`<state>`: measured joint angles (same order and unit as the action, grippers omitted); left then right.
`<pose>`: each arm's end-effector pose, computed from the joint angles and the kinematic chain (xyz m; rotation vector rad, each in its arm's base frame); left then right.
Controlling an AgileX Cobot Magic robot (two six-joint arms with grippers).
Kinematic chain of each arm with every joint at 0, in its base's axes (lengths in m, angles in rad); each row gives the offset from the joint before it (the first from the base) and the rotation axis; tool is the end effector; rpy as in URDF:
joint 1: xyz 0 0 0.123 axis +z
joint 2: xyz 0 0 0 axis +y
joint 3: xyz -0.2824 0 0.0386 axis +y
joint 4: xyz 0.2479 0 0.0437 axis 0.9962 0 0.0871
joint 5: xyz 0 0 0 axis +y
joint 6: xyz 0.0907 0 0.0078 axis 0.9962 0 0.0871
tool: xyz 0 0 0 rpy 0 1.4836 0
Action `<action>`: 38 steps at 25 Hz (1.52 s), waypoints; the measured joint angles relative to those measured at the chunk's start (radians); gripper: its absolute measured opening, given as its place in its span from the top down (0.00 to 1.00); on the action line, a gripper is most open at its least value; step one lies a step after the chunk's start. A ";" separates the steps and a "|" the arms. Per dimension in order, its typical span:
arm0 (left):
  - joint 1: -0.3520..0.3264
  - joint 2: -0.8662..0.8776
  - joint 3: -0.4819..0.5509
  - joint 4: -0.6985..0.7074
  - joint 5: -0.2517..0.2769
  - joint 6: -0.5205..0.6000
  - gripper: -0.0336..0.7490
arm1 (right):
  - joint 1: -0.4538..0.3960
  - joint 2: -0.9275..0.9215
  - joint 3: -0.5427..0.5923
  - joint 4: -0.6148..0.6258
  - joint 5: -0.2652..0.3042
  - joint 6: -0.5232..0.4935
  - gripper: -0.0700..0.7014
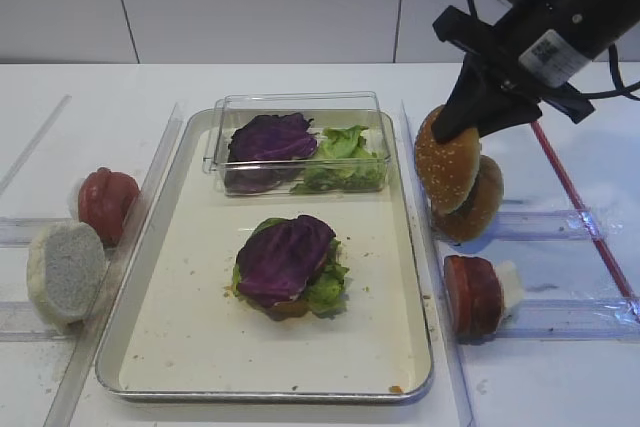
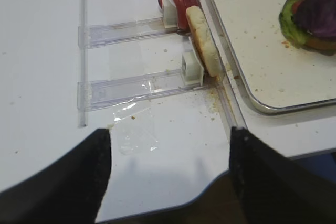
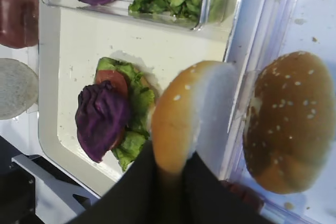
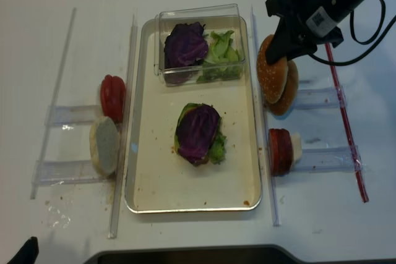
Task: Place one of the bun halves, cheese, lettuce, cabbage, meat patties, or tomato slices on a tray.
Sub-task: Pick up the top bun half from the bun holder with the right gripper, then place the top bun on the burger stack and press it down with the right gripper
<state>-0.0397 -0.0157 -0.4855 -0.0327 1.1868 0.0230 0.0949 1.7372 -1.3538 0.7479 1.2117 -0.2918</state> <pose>-0.0115 -0.0023 0.2632 0.0721 2.1679 -0.0495 0.3363 0.0903 0.2738 -0.1916 2.8270 1.0312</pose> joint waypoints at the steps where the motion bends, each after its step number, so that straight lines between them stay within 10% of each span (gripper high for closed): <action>1: 0.000 0.000 0.000 0.000 0.000 0.000 0.40 | 0.000 -0.001 0.000 0.006 0.000 0.000 0.76; 21: 0.000 0.000 0.000 0.000 0.000 0.000 0.40 | 0.000 -0.120 0.020 0.033 0.007 -0.011 0.76; 38: 0.000 0.000 0.000 0.000 0.000 0.000 0.40 | 0.000 -0.373 0.380 0.204 -0.020 -0.131 0.76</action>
<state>-0.0397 -0.0157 -0.4855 -0.0327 1.1868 0.0230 0.0949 1.3639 -0.9740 0.9519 1.1913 -0.4226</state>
